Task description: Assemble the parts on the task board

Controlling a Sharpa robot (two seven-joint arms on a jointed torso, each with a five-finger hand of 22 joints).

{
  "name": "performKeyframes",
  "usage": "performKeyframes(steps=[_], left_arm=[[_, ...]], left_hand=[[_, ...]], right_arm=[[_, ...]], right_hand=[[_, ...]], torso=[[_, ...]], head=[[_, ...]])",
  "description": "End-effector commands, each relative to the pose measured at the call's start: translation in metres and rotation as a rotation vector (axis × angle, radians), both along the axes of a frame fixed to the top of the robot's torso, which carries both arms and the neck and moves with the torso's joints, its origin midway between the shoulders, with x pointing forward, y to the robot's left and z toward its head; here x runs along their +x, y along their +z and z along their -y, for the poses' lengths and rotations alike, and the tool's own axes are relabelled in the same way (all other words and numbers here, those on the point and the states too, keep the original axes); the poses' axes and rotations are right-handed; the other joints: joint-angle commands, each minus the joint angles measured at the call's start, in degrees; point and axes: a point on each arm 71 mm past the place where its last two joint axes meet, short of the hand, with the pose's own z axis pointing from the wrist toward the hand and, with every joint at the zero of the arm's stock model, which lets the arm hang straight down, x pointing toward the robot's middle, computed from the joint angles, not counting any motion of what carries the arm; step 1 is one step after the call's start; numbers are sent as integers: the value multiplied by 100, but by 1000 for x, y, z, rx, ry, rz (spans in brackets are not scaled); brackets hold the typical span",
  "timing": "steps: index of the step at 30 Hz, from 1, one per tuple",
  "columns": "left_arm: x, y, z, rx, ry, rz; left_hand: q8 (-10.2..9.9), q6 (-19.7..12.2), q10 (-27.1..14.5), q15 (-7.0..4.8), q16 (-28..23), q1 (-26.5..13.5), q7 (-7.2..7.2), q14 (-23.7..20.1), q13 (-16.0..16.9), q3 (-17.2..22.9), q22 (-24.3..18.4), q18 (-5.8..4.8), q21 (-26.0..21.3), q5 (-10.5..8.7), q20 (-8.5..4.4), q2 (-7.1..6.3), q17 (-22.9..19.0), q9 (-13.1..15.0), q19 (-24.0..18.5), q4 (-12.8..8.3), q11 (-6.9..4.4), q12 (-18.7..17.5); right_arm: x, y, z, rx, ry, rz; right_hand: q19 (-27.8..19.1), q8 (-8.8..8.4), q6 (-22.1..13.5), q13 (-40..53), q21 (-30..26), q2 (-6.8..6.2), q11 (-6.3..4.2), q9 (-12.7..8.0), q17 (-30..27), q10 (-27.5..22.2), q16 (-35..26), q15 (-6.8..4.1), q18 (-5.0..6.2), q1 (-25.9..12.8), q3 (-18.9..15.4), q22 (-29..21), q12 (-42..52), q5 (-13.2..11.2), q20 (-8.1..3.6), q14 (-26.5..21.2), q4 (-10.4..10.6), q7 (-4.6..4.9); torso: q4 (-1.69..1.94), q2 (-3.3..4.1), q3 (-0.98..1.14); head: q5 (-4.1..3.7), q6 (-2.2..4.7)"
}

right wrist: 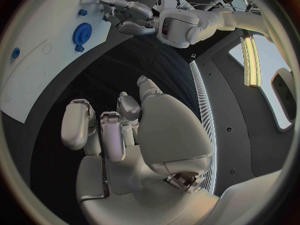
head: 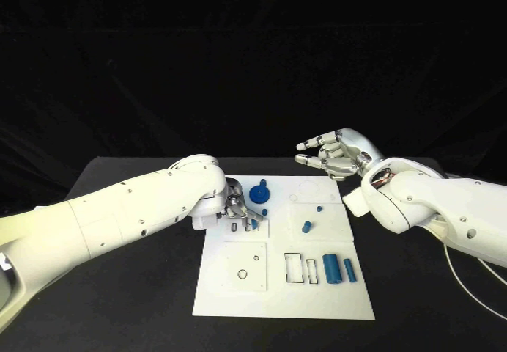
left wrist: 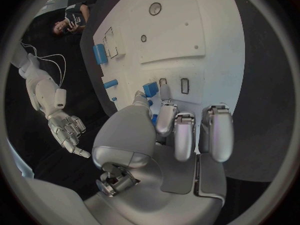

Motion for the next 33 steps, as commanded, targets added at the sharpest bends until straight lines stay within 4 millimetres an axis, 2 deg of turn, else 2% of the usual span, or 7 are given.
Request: performKeyframes(steps=[1, 17, 30, 33], left_arm=[[0, 0, 1, 5, 11, 2], [0, 0, 4, -3, 6, 5], [-1, 0, 7, -3, -7, -6], [-1, 0, 8, -7, -3, -3]], left_hand=[[19, -21, 1, -15, 17, 63, -1, 605, 7, 29, 575, -61, 15, 4, -16, 3, 1509, 4, 120, -5, -24, -7], [30, -37, 0, -15, 17, 148, -1, 605, 9, 92, 596, -64, 24, 5, -15, 1, 1509, 43, 127, -21, -25, -8], [7, -100, -11, -21, 17, 499, -8, 605, 5, 420, 612, -64, 24, 8, -20, -39, 1509, 138, 123, -118, -32, -26], [-32, -134, -19, -37, 17, 751, -30, 605, 1, 662, 620, -65, 26, 9, -30, 29, 1509, 148, 123, -225, -52, -37]], right_arm=[[0, -1, -2, -11, 18, -4], [0, -2, -3, -12, 21, -9], [0, -2, -4, -13, 27, -13], [0, -3, -4, -14, 28, -15]], right_hand=[[-34, 17, 42, -9, -38, 1, -42, 5, 756, -17, -34, -19, 95, 29, -36, -9, -29, 26, -13, 409, 7, 7], [-34, 17, 42, -9, -38, 1, -42, 5, 756, -17, -34, -19, 95, 29, -36, -9, -29, 26, -13, 409, 7, 7], [-33, 16, 43, -6, -40, 2, -42, 6, 756, -13, -35, -20, 95, 21, -49, -9, -20, 30, -14, 410, 12, 7], [-33, 16, 43, -6, -40, 2, -42, 6, 756, -13, -35, -20, 95, 21, -49, -9, -20, 30, -14, 410, 12, 7]], torso=[[3, 4, 1], [7, 6, 1], [15, 7, -1], [14, 6, -3]], head=[[-3, -2], [-20, 2], [-43, -8], [-45, -15]])
